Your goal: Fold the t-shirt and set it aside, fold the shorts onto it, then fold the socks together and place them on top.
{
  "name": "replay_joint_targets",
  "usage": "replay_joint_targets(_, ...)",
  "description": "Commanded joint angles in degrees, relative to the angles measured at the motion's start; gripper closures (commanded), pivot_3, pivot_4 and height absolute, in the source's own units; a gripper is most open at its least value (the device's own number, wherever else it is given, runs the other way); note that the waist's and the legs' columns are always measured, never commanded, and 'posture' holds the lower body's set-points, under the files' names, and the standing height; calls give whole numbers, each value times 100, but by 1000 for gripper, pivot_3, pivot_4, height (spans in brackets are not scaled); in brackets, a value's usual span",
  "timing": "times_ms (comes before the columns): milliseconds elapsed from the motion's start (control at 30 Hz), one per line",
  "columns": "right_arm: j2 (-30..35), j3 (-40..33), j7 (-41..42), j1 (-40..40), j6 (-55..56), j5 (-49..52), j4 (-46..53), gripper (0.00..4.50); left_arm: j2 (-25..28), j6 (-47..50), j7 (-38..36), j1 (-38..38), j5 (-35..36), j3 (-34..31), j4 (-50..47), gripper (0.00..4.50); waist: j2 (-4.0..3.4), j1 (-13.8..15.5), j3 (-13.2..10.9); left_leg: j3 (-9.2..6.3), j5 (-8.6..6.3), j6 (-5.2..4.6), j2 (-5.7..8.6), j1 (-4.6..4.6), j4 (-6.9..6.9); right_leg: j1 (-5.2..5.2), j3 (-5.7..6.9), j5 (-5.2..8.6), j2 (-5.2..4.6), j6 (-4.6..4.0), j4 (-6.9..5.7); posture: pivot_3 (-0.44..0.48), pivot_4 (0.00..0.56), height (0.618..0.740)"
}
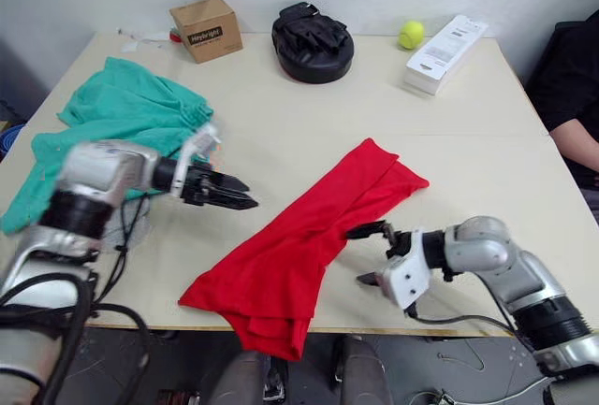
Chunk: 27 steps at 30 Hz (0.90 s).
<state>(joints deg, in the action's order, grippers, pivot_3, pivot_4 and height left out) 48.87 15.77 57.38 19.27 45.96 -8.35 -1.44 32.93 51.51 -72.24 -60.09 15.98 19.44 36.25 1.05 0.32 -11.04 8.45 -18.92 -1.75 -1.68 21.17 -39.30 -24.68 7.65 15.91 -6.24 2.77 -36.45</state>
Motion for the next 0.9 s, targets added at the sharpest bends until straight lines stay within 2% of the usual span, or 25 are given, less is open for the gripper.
replay_joint_targets(33,-305,130,-413,6,271,-642,231,0,-660,-763,70,-616,-413,54,1254,7,14,-26,-4,-1,0,0,-1,0,0,0,0,0,1,0,0,0,150,740)
replay_joint_targets(233,-607,398,-847,-56,694,-1340,224,0,-1577,-1607,387,-1186,-905,-100,2829,7,25,-62,-4,1,1,4,-10,-12,4,2,-5,1,13,-1,1,0,150,740)
replay_joint_targets(467,-813,654,-1156,43,802,-1753,133,0,-1928,-1938,511,-1328,-1290,-335,3402,7,48,-36,11,-4,2,5,-7,-29,3,21,-6,1,6,-1,-2,0,150,740)
replay_joint_targets(500,-858,694,-1193,62,775,-1795,129,0,-1947,-1930,505,-1327,-1328,-359,3433,303,53,-37,13,-5,2,5,-6,-33,3,25,-5,1,4,-1,-2,0,150,740)
replay_joint_targets(533,-894,726,-1226,78,751,-1830,124,0,-1963,-1916,517,-1325,-1362,-383,3458,409,55,-39,15,-5,2,5,-6,-38,3,29,-6,1,4,-1,-2,0,150,740)
replay_joint_targets(633,-927,876,-1293,101,842,-2004,22,591,-2070,-1836,635,-1290,-1467,-463,3541,1236,55,-46,15,-5,2,5,-7,-43,3,31,-6,1,4,-2,-4,0,150,740)
replay_joint_targets(900,-714,914,-1429,112,928,-1966,-40,3551,-2206,-1795,876,-1237,-1633,-661,3620,3829,56,-42,15,-4,1,5,-5,-43,7,31,-5,2,3,-3,-3,0,150,740)
